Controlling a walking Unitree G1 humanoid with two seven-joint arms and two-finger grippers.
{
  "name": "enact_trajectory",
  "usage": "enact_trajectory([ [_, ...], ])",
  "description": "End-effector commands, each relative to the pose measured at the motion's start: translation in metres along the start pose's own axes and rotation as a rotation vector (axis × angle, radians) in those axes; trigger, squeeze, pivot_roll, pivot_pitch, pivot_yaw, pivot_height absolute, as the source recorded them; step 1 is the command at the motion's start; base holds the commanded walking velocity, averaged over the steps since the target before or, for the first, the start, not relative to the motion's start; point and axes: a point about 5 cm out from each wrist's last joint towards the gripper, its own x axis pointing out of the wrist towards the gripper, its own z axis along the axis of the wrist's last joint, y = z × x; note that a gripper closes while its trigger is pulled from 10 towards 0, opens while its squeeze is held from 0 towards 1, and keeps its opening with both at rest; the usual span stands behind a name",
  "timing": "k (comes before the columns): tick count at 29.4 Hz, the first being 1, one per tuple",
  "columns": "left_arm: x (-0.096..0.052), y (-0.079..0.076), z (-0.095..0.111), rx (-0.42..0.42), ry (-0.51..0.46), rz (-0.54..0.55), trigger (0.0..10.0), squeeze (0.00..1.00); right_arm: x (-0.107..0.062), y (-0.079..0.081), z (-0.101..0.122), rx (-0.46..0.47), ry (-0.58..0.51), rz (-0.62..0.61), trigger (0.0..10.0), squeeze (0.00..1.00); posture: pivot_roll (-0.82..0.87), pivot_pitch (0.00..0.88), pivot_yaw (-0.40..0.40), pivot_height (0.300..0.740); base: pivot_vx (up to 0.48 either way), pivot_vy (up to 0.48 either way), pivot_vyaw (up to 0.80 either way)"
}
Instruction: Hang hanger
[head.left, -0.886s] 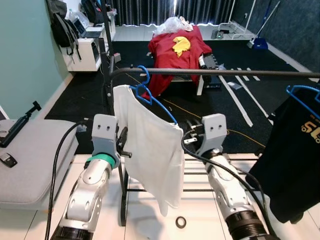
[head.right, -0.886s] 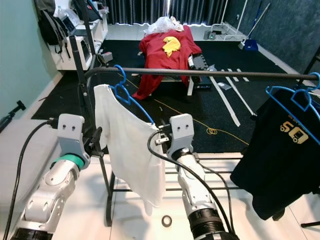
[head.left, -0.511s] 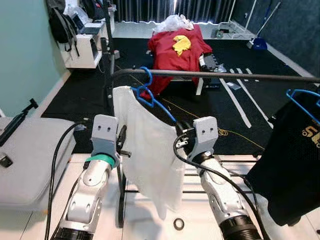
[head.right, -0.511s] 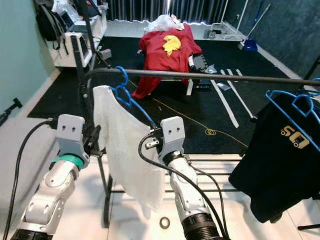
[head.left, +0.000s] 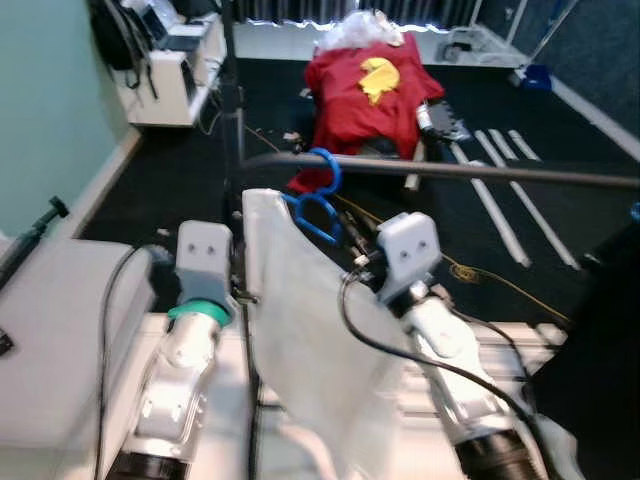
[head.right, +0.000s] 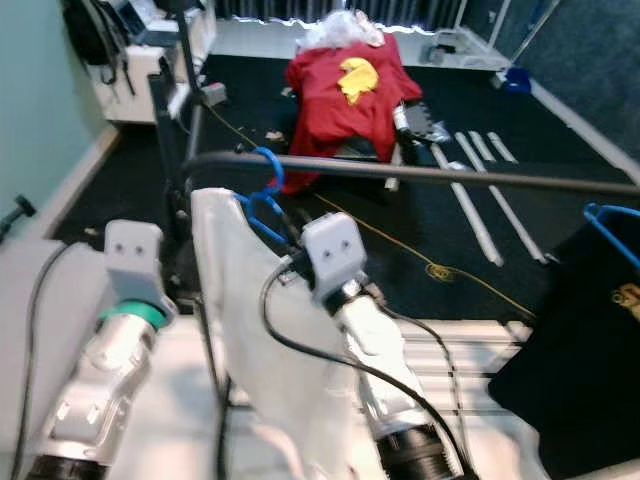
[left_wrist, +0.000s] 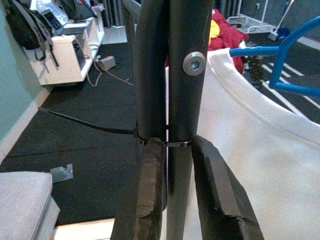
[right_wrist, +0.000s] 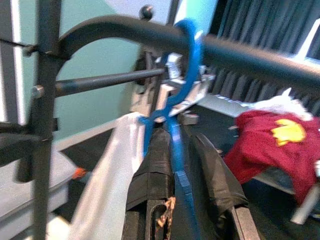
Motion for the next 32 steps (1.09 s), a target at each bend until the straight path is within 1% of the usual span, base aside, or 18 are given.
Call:
enact_trajectory([
  [1,-0.003,0.001,-0.009,0.0,0.037,0.001,10.0,0.0,-0.008,0.005,-0.006,0.036,0.032,0.014,10.0,0.0,-0.1,0.101,0.046,0.74,0.0,0.0,0.0],
  [4,-0.005,0.003,-0.009,0.002,0.04,0.011,10.0,0.0,-0.014,0.008,-0.008,0.079,0.05,0.019,10.0,0.0,-0.1,0.102,0.046,0.74,0.0,0.0,0.0],
  [15,-0.007,0.005,-0.009,0.014,0.035,0.025,10.0,0.0,-0.02,0.01,-0.013,0.095,0.077,0.015,10.0,0.0,-0.11,0.101,0.05,0.74,0.0,0.0,0.0],
  [17,-0.008,0.006,-0.009,0.022,0.038,0.02,10.0,0.0,-0.021,0.01,-0.013,0.093,0.078,0.014,10.0,0.0,-0.11,0.101,0.053,0.74,0.0,0.0,0.0],
  [18,-0.013,0.008,-0.01,0.036,0.045,0.011,10.0,0.0,-0.021,0.01,-0.013,0.093,0.079,0.013,10.0,0.0,-0.11,0.101,0.055,0.74,0.0,0.0,0.0],
  [19,-0.013,0.008,-0.01,0.036,0.045,0.011,10.0,0.0,-0.021,0.01,-0.013,0.093,0.079,0.013,10.0,0.0,-0.11,0.101,0.055,0.74,0.0,0.0,0.0],
  [20,-0.019,0.012,-0.012,0.061,0.052,0.0,10.0,0.0,-0.022,0.01,-0.012,0.092,0.081,0.011,10.0,0.0,-0.11,0.103,0.057,0.74,0.0,0.0,0.0],
  [21,-0.019,0.012,-0.012,0.061,0.052,0.0,10.0,0.0,-0.022,0.01,-0.012,0.092,0.081,0.011,10.0,0.0,-0.11,0.103,0.057,0.74,0.0,0.0,0.0],
  [22,-0.027,0.017,-0.015,0.095,0.063,-0.004,10.0,0.0,-0.023,0.009,-0.012,0.09,0.084,0.005,10.0,0.0,-0.11,0.103,0.06,0.74,0.0,0.0,0.0],
  [23,-0.043,0.025,-0.024,0.147,0.09,0.01,10.0,0.0,-0.026,0.005,-0.012,0.09,0.092,-0.01,10.0,0.0,-0.12,0.106,0.06,0.74,0.0,0.0,0.0],
  [24,-0.043,0.025,-0.024,0.147,0.09,0.01,10.0,0.0,-0.026,0.005,-0.012,0.09,0.092,-0.01,10.0,0.0,-0.12,0.106,0.06,0.74,0.0,0.0,0.0],
  [26,-0.075,0.038,-0.043,0.23,0.149,0.063,10.0,0.0,-0.034,-0.002,-0.017,0.108,0.12,-0.045,10.0,0.0,-0.11,0.107,0.059,0.74,0.0,0.0,0.0],
  [27,-0.088,0.043,-0.052,0.241,0.189,0.1,10.0,0.0,-0.038,-0.006,-0.022,0.132,0.138,-0.067,10.0,0.0,-0.11,0.109,0.055,0.74,0.0,0.0,0.0],
  [28,-0.088,0.043,-0.052,0.241,0.189,0.1,10.0,0.0,-0.038,-0.006,-0.022,0.132,0.138,-0.067,10.0,0.0,-0.11,0.109,0.055,0.74,0.0,0.0,0.0],
  [29,-0.1,0.047,-0.062,0.243,0.235,0.14,10.0,0.0,-0.04,-0.009,-0.026,0.153,0.153,-0.076,10.0,0.0,-0.11,0.111,0.05,0.74,0.0,0.0,0.0],
  [30,-0.108,0.049,-0.069,0.239,0.269,0.164,10.0,0.0,-0.041,-0.01,-0.029,0.174,0.161,-0.071,10.0,0.0,-0.1,0.113,0.045,0.74,0.0,0.0,0.0],
  [31,-0.112,0.048,-0.075,0.225,0.296,0.185,10.0,0.0,-0.038,-0.008,-0.03,0.201,0.161,-0.042,10.0,0.0,-0.09,0.114,0.038,0.74,0.0,0.0,0.0],
  [32,-0.112,0.048,-0.075,0.225,0.296,0.185,10.0,0.0,-0.038,-0.008,-0.03,0.201,0.161,-0.042,10.0,0.0,-0.09,0.114,0.038,0.74,0.0,0.0,0.0],
])
